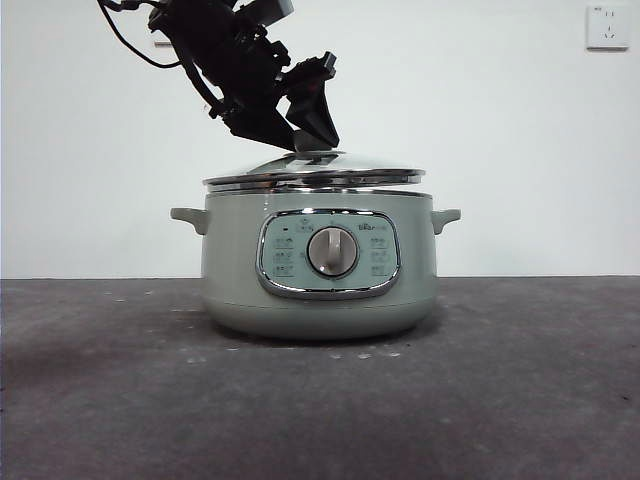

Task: Pick up the potato,open the lid,put the potato in the pot,close the lid

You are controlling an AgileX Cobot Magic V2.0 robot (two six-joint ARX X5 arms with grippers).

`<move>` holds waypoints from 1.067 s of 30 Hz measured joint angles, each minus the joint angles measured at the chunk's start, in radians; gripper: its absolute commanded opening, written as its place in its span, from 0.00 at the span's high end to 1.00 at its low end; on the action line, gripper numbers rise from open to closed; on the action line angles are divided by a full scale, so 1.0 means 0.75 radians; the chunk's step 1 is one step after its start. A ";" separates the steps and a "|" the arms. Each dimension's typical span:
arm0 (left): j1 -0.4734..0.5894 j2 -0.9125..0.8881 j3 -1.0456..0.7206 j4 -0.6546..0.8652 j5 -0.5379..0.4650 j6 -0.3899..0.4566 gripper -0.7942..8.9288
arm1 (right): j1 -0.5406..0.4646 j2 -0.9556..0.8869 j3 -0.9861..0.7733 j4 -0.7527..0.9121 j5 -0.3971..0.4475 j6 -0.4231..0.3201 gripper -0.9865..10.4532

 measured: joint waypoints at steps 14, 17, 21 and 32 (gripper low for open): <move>-0.031 0.052 0.015 0.006 -0.005 -0.020 0.93 | 0.000 -0.001 -0.001 0.000 0.021 0.001 0.53; -0.031 0.056 0.022 -0.001 -0.013 -0.020 0.93 | 0.000 -0.001 -0.001 0.000 0.021 0.001 0.53; -0.031 0.057 0.027 -0.014 -0.015 -0.019 0.93 | 0.000 -0.001 -0.001 0.000 0.025 0.000 0.53; -0.031 0.057 0.038 -0.044 -0.018 -0.018 0.93 | 0.000 -0.001 -0.001 0.000 0.044 0.000 0.53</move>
